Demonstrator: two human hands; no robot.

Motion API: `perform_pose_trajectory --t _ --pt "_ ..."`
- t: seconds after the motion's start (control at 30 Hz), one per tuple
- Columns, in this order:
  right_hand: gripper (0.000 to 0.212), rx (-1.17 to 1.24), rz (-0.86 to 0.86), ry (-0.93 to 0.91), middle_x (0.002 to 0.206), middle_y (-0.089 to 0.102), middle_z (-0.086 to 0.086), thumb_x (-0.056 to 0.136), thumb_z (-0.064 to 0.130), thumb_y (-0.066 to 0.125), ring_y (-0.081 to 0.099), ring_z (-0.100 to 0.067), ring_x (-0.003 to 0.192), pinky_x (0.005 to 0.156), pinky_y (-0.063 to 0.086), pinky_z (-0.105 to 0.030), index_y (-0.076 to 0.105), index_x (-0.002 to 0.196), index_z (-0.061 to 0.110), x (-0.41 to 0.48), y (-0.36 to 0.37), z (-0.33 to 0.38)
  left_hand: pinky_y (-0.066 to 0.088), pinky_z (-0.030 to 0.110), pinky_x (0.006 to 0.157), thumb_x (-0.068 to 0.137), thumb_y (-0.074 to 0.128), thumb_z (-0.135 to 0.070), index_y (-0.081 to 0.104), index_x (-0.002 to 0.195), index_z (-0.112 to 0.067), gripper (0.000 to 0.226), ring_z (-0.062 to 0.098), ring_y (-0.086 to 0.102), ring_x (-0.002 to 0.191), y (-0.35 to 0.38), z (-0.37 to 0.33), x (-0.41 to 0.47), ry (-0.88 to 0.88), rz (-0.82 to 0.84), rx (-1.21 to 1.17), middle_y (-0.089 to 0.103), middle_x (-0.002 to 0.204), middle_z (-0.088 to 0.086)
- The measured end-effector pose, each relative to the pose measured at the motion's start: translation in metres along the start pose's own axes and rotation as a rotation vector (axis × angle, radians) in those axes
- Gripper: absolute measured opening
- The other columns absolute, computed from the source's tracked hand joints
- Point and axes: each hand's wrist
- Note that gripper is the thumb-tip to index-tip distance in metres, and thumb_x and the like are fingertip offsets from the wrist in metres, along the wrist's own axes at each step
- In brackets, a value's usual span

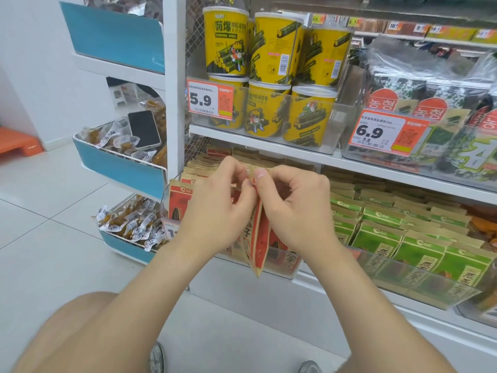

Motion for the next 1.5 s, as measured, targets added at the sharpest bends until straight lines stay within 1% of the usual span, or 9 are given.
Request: perform_pose_trajectory --t 0.3,0.6,0.7,0.8,0.97,1.07,1.17,1.37,1.5 --pt "0.034 -0.025 -0.112 -0.132 0.057 0.052 0.019 0.106 0.02 0.067 0.054 -0.005 0.056 0.058 0.034 -0.013 0.067 0.072 0.023 0.001 -0.007 0.004 0.058 0.068 0.087 0.108 0.062 -0.027 0.066 0.094 -0.015 0.019 0.033 0.07 0.084 -0.007 0.0 0.006 -0.138 0.191 -0.365 0.072 0.083 0.003" --pt "0.014 0.013 0.387 0.218 0.085 0.081 0.009 0.1 0.034 0.067 0.078 -0.011 0.078 0.081 0.065 -0.044 0.078 0.106 0.028 0.007 -0.017 -0.001 0.065 0.051 0.077 0.1 0.076 -0.032 0.065 0.109 -0.018 0.019 0.02 0.077 0.088 -0.008 -0.004 0.009 -0.247 -0.186 -0.38 0.078 0.105 -0.004" --pt "0.011 0.208 0.307 0.323 0.091 0.083 0.005 0.106 0.023 0.066 0.081 -0.013 0.085 0.084 0.066 -0.047 0.071 0.115 0.023 0.008 -0.015 0.002 0.067 0.048 0.077 0.095 0.08 -0.042 0.055 0.124 -0.03 0.04 0.018 0.079 0.093 -0.011 -0.002 0.01 -0.326 -0.149 -0.429 0.077 0.114 -0.006" --pt "0.018 0.467 0.163 0.463 0.101 0.083 -0.004 0.104 0.013 0.069 0.082 -0.024 0.089 0.078 0.066 -0.051 0.058 0.119 0.015 0.011 -0.012 0.006 0.067 0.047 0.077 0.1 0.073 -0.04 0.063 0.123 -0.026 0.029 0.015 0.08 0.088 -0.013 -0.006 0.012 -0.427 0.003 -0.502 0.081 0.104 -0.001" --pt "0.041 0.669 -0.008 0.569 0.108 0.081 -0.007 0.083 0.007 0.081 0.079 -0.025 0.103 0.091 0.063 -0.048 0.063 0.12 0.013 0.013 -0.014 0.003 0.067 0.057 0.082 0.091 0.079 -0.01 0.067 0.113 -0.015 0.026 0.028 0.078 0.094 -0.019 0.001 0.02 -0.549 -0.039 -0.872 0.073 0.11 0.013" --pt "0.062 0.496 -0.067 0.527 0.106 0.08 -0.001 0.081 0.009 0.091 0.078 -0.013 0.097 0.091 0.063 -0.042 0.052 0.127 0.023 0.014 -0.019 0.002 0.065 0.037 0.066 0.094 0.079 -0.012 0.069 0.121 -0.013 0.029 0.023 0.079 0.09 -0.023 0.001 0.02 -0.547 -0.073 -0.928 0.077 0.112 0.011" --pt "0.089 0.214 -0.072 0.328 0.122 0.065 0.008 0.079 0.022 0.092 0.07 -0.002 0.105 0.091 0.06 -0.027 0.037 0.148 0.039 0.009 -0.02 0.001 0.065 0.035 0.066 0.097 0.076 -0.017 0.073 0.123 -0.007 0.028 0.026 0.08 0.086 -0.022 -0.001 0.018 -0.545 -0.055 -0.915 0.081 0.105 0.013" --pt "0.063 -0.221 0.06 0.129 0.163 0.036 0.007 0.086 0.054 0.076 0.021 -0.01 0.16 0.129 0.017 -0.05 0.053 0.144 0.044 0.003 -0.011 -0.005 0.068 0.039 0.074 0.1 0.074 -0.023 0.076 0.117 -0.011 0.021 0.023 0.081 0.086 -0.019 -0.005 0.014 -0.509 -0.063 -0.851 0.083 0.102 0.011" --pt "0.06 -0.378 0.121 -0.017 0.153 0.049 0.012 0.091 0.069 0.064 0.035 -0.013 0.152 0.125 0.02 -0.048 0.054 0.143 0.041 0.0 -0.008 -0.007 0.066 0.037 0.071 0.099 0.076 -0.028 0.079 0.116 -0.016 0.021 0.027 0.082 0.084 -0.018 -0.007 0.009 -0.402 -0.021 -0.716 0.083 0.097 0.011"
Point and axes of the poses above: each hand's wrist, its own x-axis towards the middle knuckle, its own y-axis out of the palm, z = x × y
